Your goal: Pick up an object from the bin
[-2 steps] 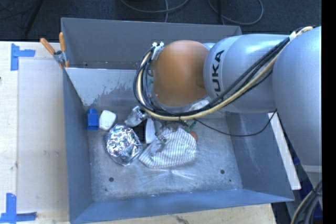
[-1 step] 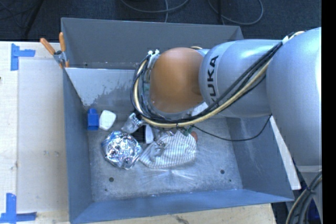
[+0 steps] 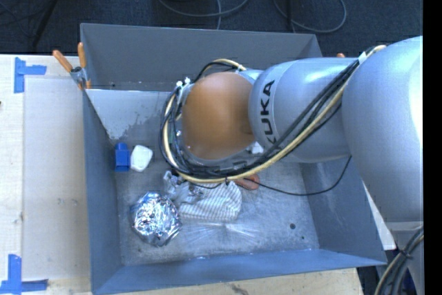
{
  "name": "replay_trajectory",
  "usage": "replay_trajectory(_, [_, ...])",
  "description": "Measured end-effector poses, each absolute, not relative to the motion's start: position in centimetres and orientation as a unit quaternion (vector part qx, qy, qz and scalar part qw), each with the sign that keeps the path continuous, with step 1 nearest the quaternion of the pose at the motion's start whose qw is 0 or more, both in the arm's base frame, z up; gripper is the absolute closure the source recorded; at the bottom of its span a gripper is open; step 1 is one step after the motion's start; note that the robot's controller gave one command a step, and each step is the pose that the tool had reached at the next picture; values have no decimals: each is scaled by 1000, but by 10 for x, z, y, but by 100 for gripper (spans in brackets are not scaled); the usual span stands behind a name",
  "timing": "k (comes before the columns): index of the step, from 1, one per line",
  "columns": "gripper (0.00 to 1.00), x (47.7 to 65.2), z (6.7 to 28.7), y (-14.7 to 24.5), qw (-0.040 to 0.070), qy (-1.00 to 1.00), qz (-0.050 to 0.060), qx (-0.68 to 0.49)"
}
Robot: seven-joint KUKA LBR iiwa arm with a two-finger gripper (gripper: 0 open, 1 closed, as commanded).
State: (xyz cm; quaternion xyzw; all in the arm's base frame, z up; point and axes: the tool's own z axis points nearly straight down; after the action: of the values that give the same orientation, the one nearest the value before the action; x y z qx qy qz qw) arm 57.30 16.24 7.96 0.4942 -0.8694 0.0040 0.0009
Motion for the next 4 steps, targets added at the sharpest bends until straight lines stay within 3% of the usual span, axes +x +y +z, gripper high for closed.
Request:
replay_trajectory(2, [100, 572, 82, 162, 0, -870, 3, 493])
replay_trajectory(4, [100, 570, 101, 164, 0, -870, 0, 494])
